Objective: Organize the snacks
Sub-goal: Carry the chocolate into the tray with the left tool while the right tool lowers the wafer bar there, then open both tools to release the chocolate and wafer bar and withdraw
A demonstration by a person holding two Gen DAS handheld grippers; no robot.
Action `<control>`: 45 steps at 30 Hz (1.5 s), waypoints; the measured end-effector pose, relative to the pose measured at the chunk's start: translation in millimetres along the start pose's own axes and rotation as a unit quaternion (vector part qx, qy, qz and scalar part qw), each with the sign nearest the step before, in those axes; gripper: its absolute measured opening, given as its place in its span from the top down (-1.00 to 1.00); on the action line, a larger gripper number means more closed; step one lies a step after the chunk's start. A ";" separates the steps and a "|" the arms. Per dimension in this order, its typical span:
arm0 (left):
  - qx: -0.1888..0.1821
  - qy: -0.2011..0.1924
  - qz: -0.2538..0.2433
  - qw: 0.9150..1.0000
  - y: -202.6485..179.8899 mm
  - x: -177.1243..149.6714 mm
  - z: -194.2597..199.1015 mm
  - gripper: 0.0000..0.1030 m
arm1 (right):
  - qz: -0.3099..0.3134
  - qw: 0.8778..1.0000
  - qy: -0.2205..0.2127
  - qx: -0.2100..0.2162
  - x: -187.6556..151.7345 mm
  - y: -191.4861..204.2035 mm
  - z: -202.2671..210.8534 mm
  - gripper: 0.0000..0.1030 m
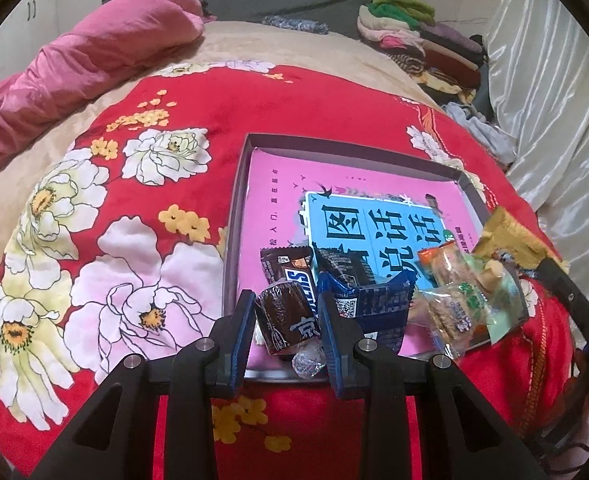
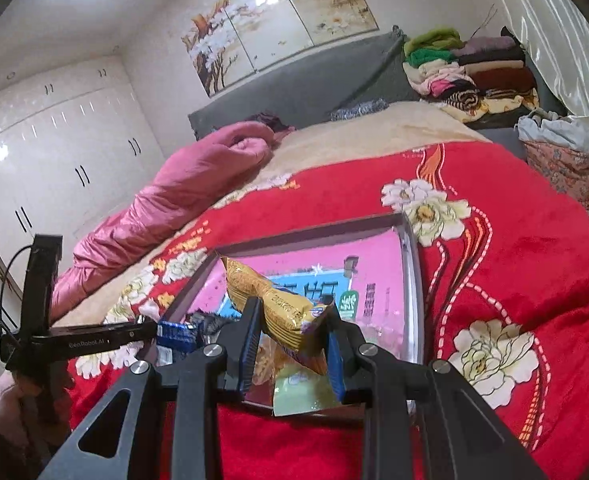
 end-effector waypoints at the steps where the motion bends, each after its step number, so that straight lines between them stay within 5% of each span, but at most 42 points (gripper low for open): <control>1: -0.003 0.001 -0.001 1.000 -0.5 -0.2 -1.2 0.36 | 0.001 1.000 0.005 -0.002 -1.3 0.4 -2.5 0.41; 10: -0.009 0.003 0.006 1.000 1.7 -0.6 -7.5 0.35 | 0.003 0.999 0.042 -0.003 -11.0 1.6 -21.5 0.25; 12: -0.013 0.003 0.008 1.000 2.3 -0.5 -5.2 0.29 | 0.008 0.999 0.037 -0.009 -9.6 1.7 -18.6 0.05; 16: -0.016 -0.008 0.005 1.000 2.6 0.8 4.5 -0.03 | 0.006 1.000 0.017 -0.014 -5.1 -0.4 -8.4 -0.07; 23: -0.018 -0.017 -0.001 1.000 1.9 -2.9 19.7 -0.23 | 0.025 0.999 -0.002 -0.033 -0.4 4.6 10.5 -0.25; 29: -0.024 -0.015 -0.002 1.000 2.4 -9.4 27.3 -0.28 | 0.071 0.995 0.047 -0.046 -15.2 16.0 5.2 -0.25; 34: -0.030 -0.007 -0.003 1.000 2.2 -17.3 30.3 -0.28 | 0.100 0.989 0.104 -0.037 -30.8 29.6 -13.2 0.05; 36: -0.032 -0.005 -0.006 0.999 1.3 -22.0 32.2 -0.28 | 0.116 0.988 0.100 -0.025 -31.5 37.9 -12.4 0.43; 38: -0.037 0.001 -0.005 0.999 0.8 -26.2 33.3 -0.28 | 0.114 0.989 0.092 -0.010 -30.6 41.9 -10.6 0.57; 45: -0.049 0.001 -0.012 0.999 -5.3 -29.8 41.6 -0.28 | 0.105 0.994 0.026 0.005 8.3 45.5 0.3 0.63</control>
Point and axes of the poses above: each gripper's, at about its wrist camera, not at the fingertips, and z roughly against the way its jaws point, y to its left, x to its top, the point moved 2 cm from there along -z, roughly the way its jaws point, and after that the axes turned 14 degrees about z, right-handed, at the moved point
